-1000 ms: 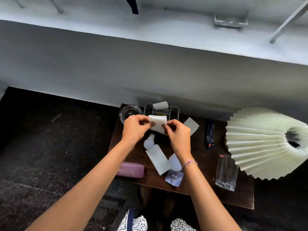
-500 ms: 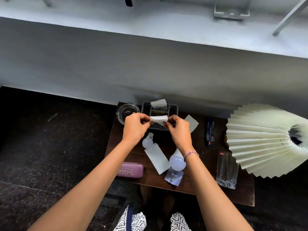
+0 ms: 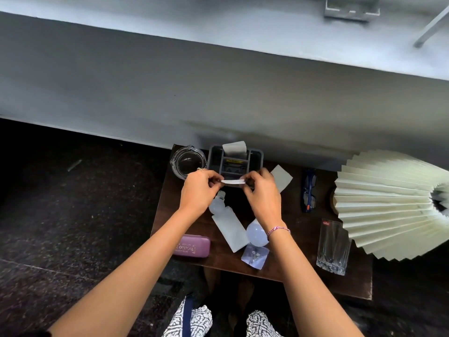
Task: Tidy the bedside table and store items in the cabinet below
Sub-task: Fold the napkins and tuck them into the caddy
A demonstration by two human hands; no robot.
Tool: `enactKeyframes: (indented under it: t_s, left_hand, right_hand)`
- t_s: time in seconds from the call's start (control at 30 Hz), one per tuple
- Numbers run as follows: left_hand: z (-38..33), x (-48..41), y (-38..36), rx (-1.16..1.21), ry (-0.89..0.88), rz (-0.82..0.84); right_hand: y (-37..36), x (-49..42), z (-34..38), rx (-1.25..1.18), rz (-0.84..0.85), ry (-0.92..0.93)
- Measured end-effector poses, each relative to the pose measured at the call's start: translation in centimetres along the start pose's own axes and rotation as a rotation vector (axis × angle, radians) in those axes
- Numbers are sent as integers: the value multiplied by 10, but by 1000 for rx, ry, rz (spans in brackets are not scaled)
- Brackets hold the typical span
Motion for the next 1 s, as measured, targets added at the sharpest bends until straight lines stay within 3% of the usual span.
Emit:
enactKeyframes:
  t_s: [0.27, 0.53, 0.8, 1.0]
  left_hand:
    - [3, 5, -1, 88, 24, -60]
    - [12, 47, -16, 511, 405, -279]
    - [25, 87, -56, 724, 697, -283]
    - [24, 96, -79, 935, 914, -206]
  right_hand:
    - [3, 4, -1, -31, -21, -3]
    - [13, 47, 2, -411, -136, -49]
    - [-15, 75, 1, -353, 23, -64]
    - [-43, 74, -9, -274, 243, -137]
Point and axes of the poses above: each hand's wrist, its own x-axis away from the middle knuckle, its own y-axis out of the back of the hand, z = x × y, the point moved 4 cm from there along -x, towards the middle knuckle, and after that the axes turned 10 degrees about -y, right-handed, at the moved point
